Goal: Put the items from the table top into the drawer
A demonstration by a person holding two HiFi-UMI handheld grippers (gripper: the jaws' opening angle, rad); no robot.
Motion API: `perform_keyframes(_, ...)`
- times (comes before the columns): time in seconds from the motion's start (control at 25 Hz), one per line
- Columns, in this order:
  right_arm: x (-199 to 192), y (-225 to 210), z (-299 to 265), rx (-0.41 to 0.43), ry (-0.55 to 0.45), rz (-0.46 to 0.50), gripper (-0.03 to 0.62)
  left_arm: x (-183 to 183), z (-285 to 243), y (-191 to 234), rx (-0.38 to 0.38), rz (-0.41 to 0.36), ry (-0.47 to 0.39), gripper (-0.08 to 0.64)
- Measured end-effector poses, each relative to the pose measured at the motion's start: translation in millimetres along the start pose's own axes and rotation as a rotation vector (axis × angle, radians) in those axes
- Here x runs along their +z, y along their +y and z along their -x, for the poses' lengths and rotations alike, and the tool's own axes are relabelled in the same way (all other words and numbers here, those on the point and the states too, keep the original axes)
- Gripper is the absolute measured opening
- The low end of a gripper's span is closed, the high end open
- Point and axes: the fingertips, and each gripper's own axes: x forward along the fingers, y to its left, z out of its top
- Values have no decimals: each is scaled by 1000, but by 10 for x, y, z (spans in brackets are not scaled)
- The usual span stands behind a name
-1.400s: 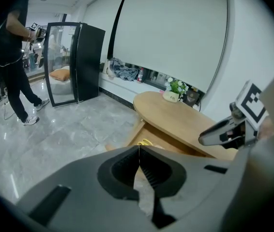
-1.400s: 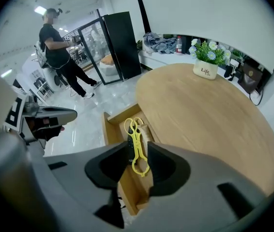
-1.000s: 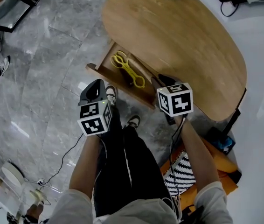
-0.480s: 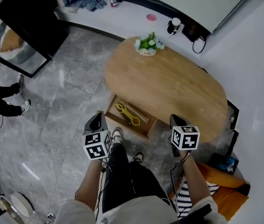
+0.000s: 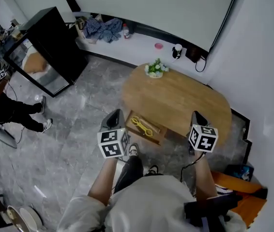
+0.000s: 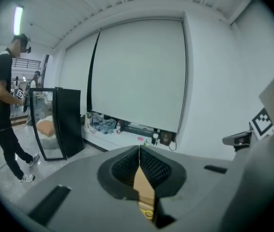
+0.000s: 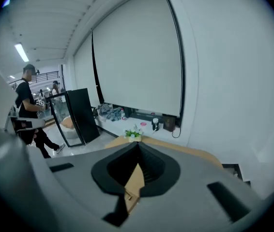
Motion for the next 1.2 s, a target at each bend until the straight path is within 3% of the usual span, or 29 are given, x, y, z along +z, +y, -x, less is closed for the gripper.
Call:
perform_keyframes(0.16,447,-42,270,-8,-100,-8,-6,511,141,16,5,-29,-89,9)
perform_keyframes(0.32,665,-160,412,-24,-152,-44,-8,758,198,55,13,-56,-134,9)
perform_keyframes(0.48,640,-233,452,-29,-140,-80,-8,799,202,82,21,-46,-137,9)
perform_keyframes(1.2,783,-36,396,-13,-150,-60,-8,871,98,33,-16,-56,-137,9)
